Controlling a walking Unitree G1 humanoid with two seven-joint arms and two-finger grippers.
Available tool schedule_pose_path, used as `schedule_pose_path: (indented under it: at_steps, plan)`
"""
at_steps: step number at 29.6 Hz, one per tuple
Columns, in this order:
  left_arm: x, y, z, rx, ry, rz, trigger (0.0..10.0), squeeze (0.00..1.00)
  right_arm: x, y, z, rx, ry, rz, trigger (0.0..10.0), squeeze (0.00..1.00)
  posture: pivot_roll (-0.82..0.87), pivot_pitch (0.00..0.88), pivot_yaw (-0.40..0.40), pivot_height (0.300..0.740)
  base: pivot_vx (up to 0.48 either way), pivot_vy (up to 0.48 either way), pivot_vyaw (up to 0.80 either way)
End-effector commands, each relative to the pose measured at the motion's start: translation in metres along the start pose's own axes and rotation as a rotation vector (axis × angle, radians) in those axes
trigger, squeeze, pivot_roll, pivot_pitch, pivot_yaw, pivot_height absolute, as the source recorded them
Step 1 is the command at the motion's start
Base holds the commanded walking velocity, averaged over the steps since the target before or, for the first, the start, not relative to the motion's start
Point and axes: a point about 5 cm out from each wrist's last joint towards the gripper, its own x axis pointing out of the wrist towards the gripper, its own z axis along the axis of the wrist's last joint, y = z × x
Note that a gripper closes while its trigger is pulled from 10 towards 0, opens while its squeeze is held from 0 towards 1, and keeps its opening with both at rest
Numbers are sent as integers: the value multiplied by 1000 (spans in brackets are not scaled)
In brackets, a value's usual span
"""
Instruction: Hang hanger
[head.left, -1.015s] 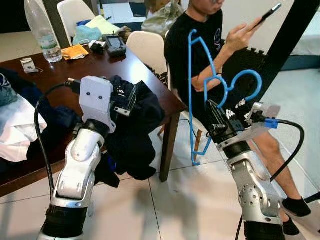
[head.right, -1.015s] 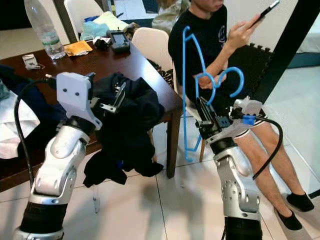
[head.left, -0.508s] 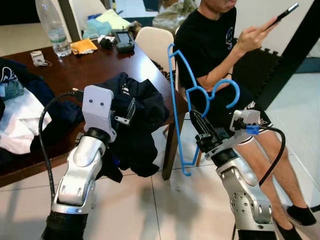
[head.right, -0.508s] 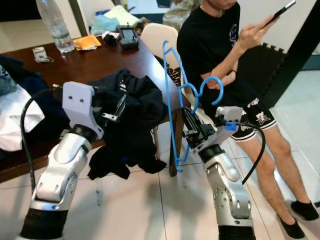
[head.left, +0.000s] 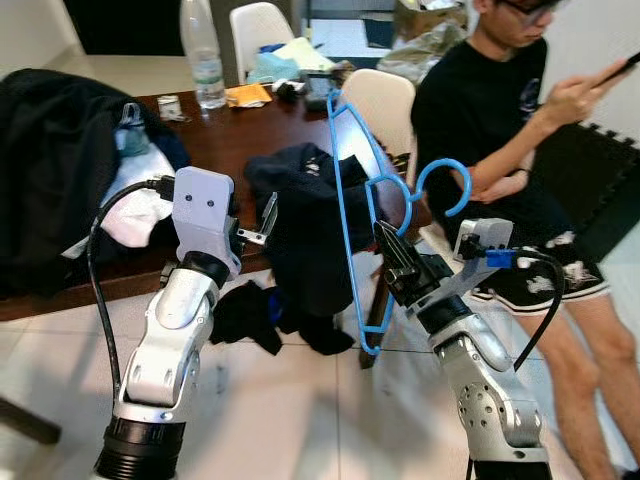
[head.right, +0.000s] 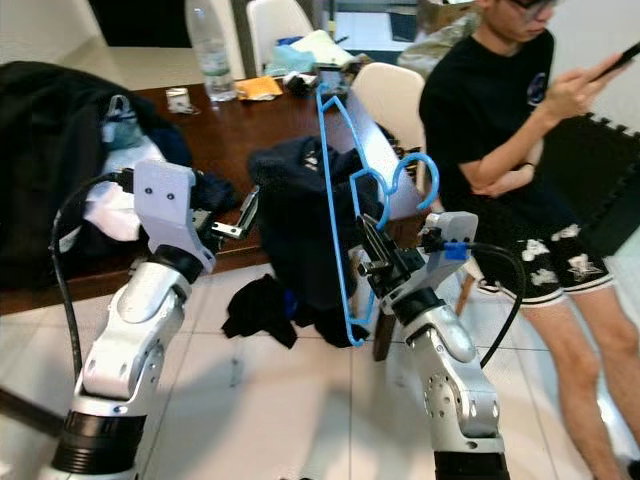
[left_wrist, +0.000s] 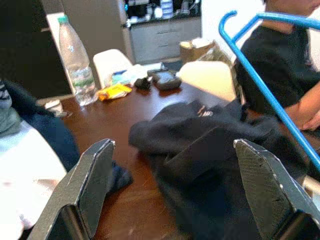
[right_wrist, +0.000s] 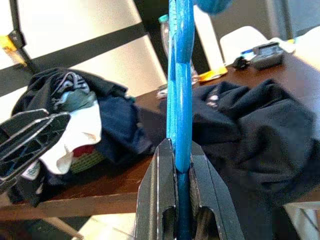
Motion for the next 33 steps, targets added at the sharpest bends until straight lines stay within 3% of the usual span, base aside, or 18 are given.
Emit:
schedule_pose_path:
  at_steps: [1, 14, 17, 22, 33]
  plan:
    - [1, 3, -1, 23, 13, 8, 10000, 0, 0, 4, -1, -6, 8, 11, 10000, 0, 153, 137, -27, 740, 0, 0, 675]
    - [3, 3, 2, 6, 0, -7, 10000, 0, 4, 3, -4, -26, 28, 9, 10000, 0, 154, 123, -33, 740, 0, 0, 593]
    - [3, 4, 4, 6, -14, -12, 10000, 0, 5, 2, -5, -26, 31, -6, 10000, 0, 154, 120, -34, 740, 375, 0, 0]
    - [11, 21, 21, 41, -81, 22, 10000, 0, 7, -1, -4, -13, 27, -24, 10000, 0, 155, 114, -37, 740, 410, 0, 0]
    - [16, 29, 33, 66, -121, 38, 10000, 0, 8, -1, 1, 6, 0, -25, 10000, 0, 153, 117, -37, 740, 417, 0, 0]
